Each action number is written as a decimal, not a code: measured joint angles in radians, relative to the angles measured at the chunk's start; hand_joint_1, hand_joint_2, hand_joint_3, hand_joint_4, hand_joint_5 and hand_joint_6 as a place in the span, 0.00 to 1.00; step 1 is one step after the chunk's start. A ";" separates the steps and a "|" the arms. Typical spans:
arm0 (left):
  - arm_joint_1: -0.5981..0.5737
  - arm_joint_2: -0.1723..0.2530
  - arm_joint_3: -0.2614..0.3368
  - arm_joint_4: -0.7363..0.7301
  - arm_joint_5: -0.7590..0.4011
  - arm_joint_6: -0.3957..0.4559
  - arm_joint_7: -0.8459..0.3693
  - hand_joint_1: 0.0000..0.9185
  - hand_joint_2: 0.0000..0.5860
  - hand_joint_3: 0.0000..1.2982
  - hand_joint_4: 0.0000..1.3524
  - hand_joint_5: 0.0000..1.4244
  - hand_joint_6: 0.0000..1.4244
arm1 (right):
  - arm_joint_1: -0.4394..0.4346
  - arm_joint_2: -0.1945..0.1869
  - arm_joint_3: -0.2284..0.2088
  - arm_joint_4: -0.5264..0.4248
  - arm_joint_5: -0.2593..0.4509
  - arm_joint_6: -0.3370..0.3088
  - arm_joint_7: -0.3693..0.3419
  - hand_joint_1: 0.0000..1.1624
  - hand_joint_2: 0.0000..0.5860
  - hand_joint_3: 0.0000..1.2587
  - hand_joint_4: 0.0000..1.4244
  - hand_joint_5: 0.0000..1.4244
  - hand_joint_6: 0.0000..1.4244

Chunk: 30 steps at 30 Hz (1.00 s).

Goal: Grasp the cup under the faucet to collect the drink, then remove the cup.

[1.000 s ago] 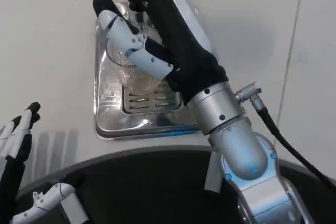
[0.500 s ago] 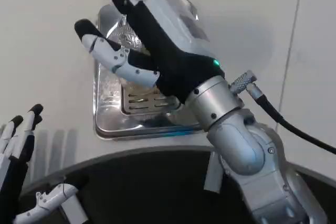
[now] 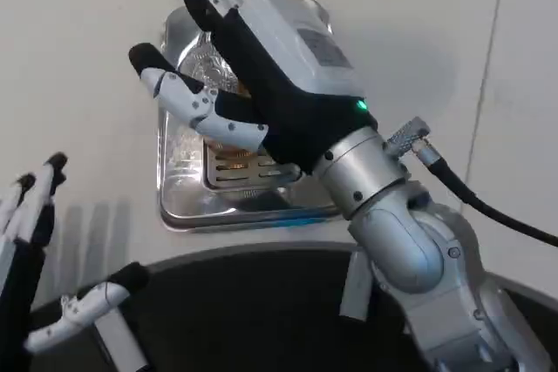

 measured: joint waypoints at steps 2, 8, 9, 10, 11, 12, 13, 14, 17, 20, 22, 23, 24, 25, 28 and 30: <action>-0.039 0.001 -0.006 0.025 -0.020 -0.010 -0.002 0.18 0.13 0.00 0.00 0.02 0.04 | 0.001 0.001 0.000 -0.004 -0.001 0.003 0.001 0.17 0.81 0.00 0.00 0.00 0.00; -0.146 0.012 -0.045 0.132 -0.064 -0.075 -0.039 0.28 0.09 0.00 0.00 0.00 0.02 | 0.003 0.006 0.002 -0.018 -0.009 0.020 0.012 0.15 0.79 0.00 0.00 0.00 0.00; -0.165 0.012 -0.051 0.158 -0.073 -0.092 -0.039 0.30 0.09 0.00 0.00 0.00 0.01 | 0.003 0.007 0.003 -0.022 -0.012 0.025 0.015 0.14 0.79 0.00 0.00 0.00 0.00; -0.182 0.011 -0.058 0.183 -0.084 -0.108 -0.038 0.32 0.09 0.00 0.00 0.00 0.01 | 0.003 0.008 0.003 -0.024 -0.016 0.028 0.017 0.14 0.80 0.00 0.00 0.00 0.00; -0.194 0.011 -0.062 0.199 -0.089 -0.120 -0.038 0.34 0.09 0.00 0.00 0.00 0.01 | 0.002 0.008 0.004 -0.024 -0.019 0.029 0.019 0.14 0.79 0.00 0.00 0.00 0.00; -0.213 0.009 -0.067 0.227 -0.092 -0.144 -0.036 0.37 0.10 0.00 0.00 0.00 0.01 | 0.002 0.010 0.005 -0.025 -0.023 0.033 0.020 0.15 0.79 0.00 0.00 0.00 0.00; -0.226 0.007 -0.071 0.241 -0.092 -0.154 -0.033 0.40 0.09 0.00 0.00 0.00 0.01 | 0.002 0.011 0.006 -0.026 -0.024 0.036 0.020 0.15 0.80 0.00 0.00 0.00 0.00; -0.242 0.002 -0.077 0.258 -0.092 -0.165 -0.023 0.41 0.09 0.00 0.00 0.00 0.01 | 0.001 0.011 0.006 -0.026 -0.026 0.038 0.021 0.15 0.80 0.00 0.00 0.00 0.00; -0.291 -0.026 -0.100 0.295 -0.090 -0.176 0.001 0.43 0.10 0.00 0.00 0.00 0.01 | 0.000 0.012 0.006 -0.028 -0.030 0.042 0.027 0.15 0.80 0.00 0.00 0.00 0.00; -0.331 -0.045 -0.113 0.331 -0.088 -0.183 0.016 0.43 0.10 0.00 0.00 0.00 0.01 | -0.001 0.013 0.008 -0.030 -0.033 0.045 0.030 0.15 0.80 0.00 0.00 0.00 0.00; -0.357 -0.051 -0.122 0.351 -0.088 -0.183 0.025 0.43 0.09 0.00 0.00 0.00 0.01 | -0.001 0.014 0.009 -0.031 -0.036 0.047 0.033 0.15 0.80 0.00 0.00 0.00 0.00; -0.366 -0.055 -0.125 0.357 -0.087 -0.183 0.029 0.43 0.09 0.00 0.00 0.00 0.01 | -0.001 0.014 0.009 -0.032 -0.037 0.047 0.034 0.14 0.80 0.00 0.00 0.00 0.00; -0.376 -0.058 -0.128 0.364 -0.087 -0.183 0.034 0.43 0.09 0.00 0.00 0.00 0.01 | -0.001 0.014 0.009 -0.033 -0.039 0.048 0.035 0.14 0.80 0.00 0.00 0.00 0.00; -0.391 -0.061 -0.132 0.375 -0.086 -0.183 0.039 0.43 0.09 0.00 0.00 0.00 0.01 | -0.001 0.014 0.009 -0.034 -0.039 0.051 0.037 0.14 0.80 0.00 0.00 0.00 0.00; -0.429 -0.069 -0.144 0.410 -0.086 -0.183 0.046 0.43 0.09 0.00 0.00 0.00 0.01 | -0.001 0.015 0.010 -0.038 -0.040 0.057 0.041 0.14 0.80 0.00 0.00 0.00 0.00; -0.453 -0.071 -0.148 0.432 -0.086 -0.183 0.047 0.42 0.09 0.00 0.00 0.00 0.01 | -0.001 0.015 0.011 -0.046 -0.044 0.064 0.049 0.14 0.80 0.00 0.00 0.00 0.00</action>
